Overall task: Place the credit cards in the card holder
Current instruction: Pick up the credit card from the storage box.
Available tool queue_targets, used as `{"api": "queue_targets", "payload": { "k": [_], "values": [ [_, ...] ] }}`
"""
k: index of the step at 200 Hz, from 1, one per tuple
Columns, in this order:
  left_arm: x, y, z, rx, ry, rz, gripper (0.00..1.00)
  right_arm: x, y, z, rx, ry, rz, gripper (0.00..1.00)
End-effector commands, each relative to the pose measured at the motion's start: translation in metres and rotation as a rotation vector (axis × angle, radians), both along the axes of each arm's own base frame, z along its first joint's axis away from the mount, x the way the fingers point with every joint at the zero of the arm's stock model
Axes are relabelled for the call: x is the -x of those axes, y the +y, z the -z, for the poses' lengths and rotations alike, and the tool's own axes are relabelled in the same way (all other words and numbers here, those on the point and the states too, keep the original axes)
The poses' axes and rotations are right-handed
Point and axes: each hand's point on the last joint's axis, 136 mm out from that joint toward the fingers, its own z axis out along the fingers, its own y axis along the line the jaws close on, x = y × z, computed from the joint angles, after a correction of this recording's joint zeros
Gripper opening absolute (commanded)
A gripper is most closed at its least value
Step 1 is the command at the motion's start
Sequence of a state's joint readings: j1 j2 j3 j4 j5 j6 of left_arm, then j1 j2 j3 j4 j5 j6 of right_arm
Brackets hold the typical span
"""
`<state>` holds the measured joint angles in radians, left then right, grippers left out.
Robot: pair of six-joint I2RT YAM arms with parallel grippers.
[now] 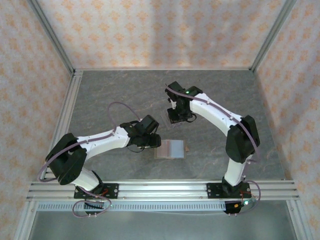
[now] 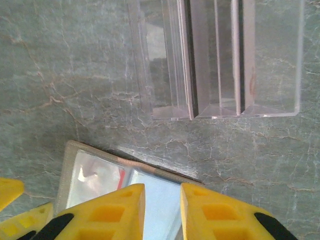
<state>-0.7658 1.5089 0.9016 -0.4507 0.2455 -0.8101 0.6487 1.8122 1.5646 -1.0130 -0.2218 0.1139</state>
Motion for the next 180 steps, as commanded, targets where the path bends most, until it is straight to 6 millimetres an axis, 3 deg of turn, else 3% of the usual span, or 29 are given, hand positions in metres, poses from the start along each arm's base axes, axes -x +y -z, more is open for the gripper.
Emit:
{"api": "queue_targets", "payload": {
  "k": [1,94,180],
  "values": [
    [-0.001,-0.006,-0.004,0.008,-0.018,0.020,0.48,-0.002,-0.010,0.006,0.084,-0.002,-0.020,0.25],
    [0.004,0.005,-0.004,0.006,-0.031,-0.019,0.48,-0.011,-0.011,0.024,0.153,-0.006,-0.039,0.25],
    [0.004,0.007,-0.005,0.003,-0.035,-0.025,0.48,-0.024,-0.003,0.028,0.163,-0.013,-0.051,0.24]
  ]
}}
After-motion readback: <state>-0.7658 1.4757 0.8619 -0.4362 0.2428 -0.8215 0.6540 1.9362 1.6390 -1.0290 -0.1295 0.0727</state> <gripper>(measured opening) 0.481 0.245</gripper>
